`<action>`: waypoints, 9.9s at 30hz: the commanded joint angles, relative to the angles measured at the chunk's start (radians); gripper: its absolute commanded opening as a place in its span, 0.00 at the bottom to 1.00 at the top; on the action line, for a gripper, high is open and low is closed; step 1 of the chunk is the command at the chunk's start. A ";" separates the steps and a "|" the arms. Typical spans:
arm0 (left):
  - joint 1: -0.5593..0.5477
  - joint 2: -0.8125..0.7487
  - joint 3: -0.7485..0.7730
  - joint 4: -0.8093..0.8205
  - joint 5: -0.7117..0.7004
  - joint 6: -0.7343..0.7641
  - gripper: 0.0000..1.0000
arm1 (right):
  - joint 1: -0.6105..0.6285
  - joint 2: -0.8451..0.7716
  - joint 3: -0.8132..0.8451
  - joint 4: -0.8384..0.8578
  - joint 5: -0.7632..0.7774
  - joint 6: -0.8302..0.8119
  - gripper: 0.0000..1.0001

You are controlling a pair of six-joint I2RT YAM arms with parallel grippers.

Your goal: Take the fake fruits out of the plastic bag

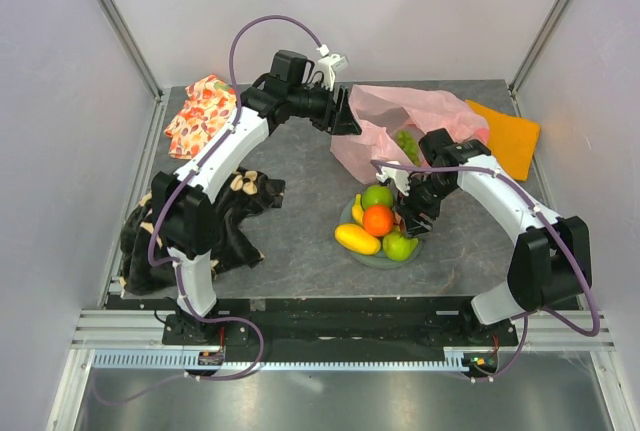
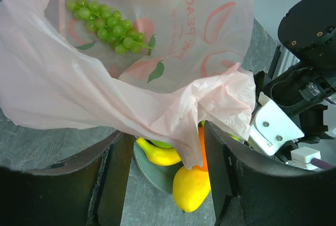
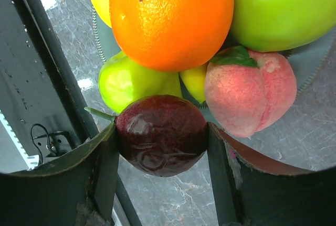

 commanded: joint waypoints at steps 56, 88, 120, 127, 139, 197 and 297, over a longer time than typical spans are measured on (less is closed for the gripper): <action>-0.022 -0.011 0.034 -0.001 -0.014 0.053 0.64 | 0.000 0.043 0.045 0.088 -0.090 0.066 0.98; -0.018 -0.064 0.078 -0.013 -0.082 0.116 0.71 | -0.517 0.369 0.285 0.558 0.177 0.385 0.98; -0.013 -0.049 0.071 -0.038 -0.109 0.168 0.70 | -0.458 0.489 0.362 0.377 0.070 0.464 0.89; -0.004 -0.017 0.098 -0.030 -0.089 0.134 0.70 | -0.452 0.419 0.292 0.387 0.044 0.492 0.69; 0.007 0.011 0.130 0.014 -0.034 0.050 0.69 | -0.445 0.060 0.116 0.154 -0.085 0.363 0.52; 0.120 -0.179 -0.079 0.011 0.070 -0.088 0.70 | -0.215 -0.099 0.187 0.051 -0.215 0.461 0.53; -0.041 0.170 -0.268 -0.382 0.142 0.229 0.02 | -0.146 0.087 0.511 0.173 -0.080 0.635 0.98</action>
